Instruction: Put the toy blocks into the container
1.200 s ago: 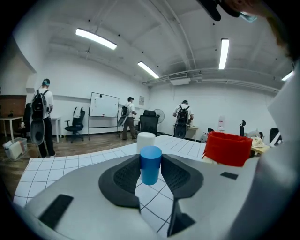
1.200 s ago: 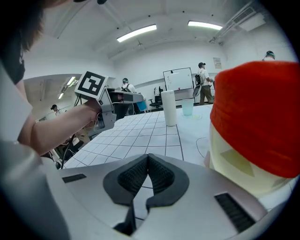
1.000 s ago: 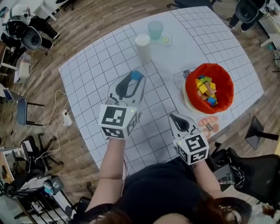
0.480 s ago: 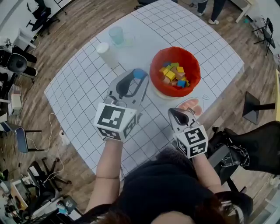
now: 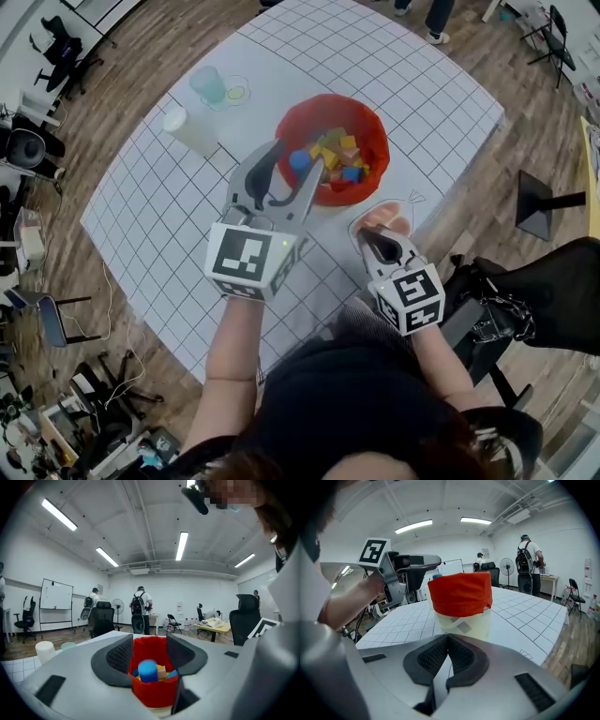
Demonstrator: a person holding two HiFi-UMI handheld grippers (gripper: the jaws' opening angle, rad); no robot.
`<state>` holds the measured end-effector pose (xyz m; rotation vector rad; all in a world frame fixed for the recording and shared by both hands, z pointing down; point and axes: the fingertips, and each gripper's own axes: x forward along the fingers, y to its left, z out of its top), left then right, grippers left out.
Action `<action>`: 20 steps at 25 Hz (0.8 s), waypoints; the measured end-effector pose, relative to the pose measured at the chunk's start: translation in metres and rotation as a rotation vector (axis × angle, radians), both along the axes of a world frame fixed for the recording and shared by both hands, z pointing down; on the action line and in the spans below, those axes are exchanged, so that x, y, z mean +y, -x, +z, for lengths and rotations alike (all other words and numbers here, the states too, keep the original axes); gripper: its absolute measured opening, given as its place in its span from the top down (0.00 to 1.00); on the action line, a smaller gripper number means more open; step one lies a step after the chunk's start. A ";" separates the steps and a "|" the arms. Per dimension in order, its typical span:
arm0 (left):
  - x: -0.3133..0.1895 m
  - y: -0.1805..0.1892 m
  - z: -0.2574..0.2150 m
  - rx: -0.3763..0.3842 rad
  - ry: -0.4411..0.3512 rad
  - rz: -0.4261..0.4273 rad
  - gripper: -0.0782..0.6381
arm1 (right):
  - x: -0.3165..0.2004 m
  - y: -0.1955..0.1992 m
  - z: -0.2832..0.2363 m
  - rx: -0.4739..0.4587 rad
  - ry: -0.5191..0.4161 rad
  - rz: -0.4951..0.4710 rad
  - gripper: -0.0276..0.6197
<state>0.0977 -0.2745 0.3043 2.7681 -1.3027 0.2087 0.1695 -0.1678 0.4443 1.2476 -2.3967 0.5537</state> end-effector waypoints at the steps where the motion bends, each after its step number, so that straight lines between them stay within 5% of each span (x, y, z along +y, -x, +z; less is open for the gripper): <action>1: -0.001 0.001 -0.001 0.006 0.000 -0.012 0.58 | 0.000 -0.002 0.000 -0.002 0.000 0.000 0.93; 6: -0.001 0.016 0.001 0.067 0.024 -0.062 0.60 | -0.001 -0.004 0.001 -0.009 -0.004 -0.010 0.93; 10: 0.004 0.037 -0.003 0.146 0.044 -0.107 0.72 | 0.000 0.002 -0.002 -0.014 -0.014 -0.026 0.93; 20: 0.046 0.113 -0.001 0.146 0.052 -0.254 0.80 | 0.007 0.030 -0.022 -0.007 -0.069 -0.066 0.93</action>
